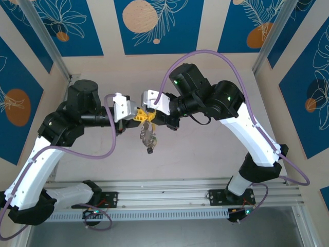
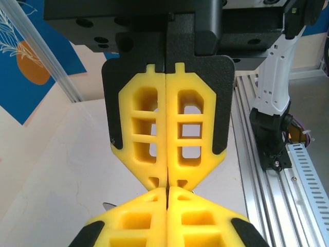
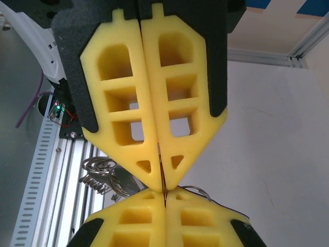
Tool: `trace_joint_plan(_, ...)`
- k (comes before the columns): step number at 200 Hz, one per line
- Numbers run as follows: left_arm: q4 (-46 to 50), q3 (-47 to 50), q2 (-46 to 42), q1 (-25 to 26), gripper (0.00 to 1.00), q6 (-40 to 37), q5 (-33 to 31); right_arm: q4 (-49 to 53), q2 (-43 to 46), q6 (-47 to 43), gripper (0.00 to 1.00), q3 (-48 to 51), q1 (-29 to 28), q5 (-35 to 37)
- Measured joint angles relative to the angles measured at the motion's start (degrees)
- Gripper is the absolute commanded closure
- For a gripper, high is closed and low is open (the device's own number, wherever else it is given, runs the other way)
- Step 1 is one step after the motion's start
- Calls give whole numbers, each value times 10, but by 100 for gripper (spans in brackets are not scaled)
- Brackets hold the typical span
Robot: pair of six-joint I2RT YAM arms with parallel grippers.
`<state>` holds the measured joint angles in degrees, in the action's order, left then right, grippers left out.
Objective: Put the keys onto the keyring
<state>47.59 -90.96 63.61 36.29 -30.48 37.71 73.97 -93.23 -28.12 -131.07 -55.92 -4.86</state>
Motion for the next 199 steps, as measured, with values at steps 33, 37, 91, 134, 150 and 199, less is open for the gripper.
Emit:
trace_joint_plan(33,1,0,-1,3,100,0,-3,-7,8,0,99,15,0,0)
trace_joint_plan(37,-1,2,-2,3,100,1,-3,-10,10,0,96,18,1,-1)
trace_joint_plan(91,-32,17,-21,5,100,25,-3,-88,62,23,61,104,9,-57)
trace_joint_plan(134,-46,17,-19,5,100,34,-3,-160,123,71,63,186,62,-132)
trace_joint_plan(150,-52,17,-19,5,100,36,1,-184,139,93,63,203,86,-163)
trace_joint_plan(199,-69,28,-19,5,100,47,12,-215,137,129,63,209,111,-233)
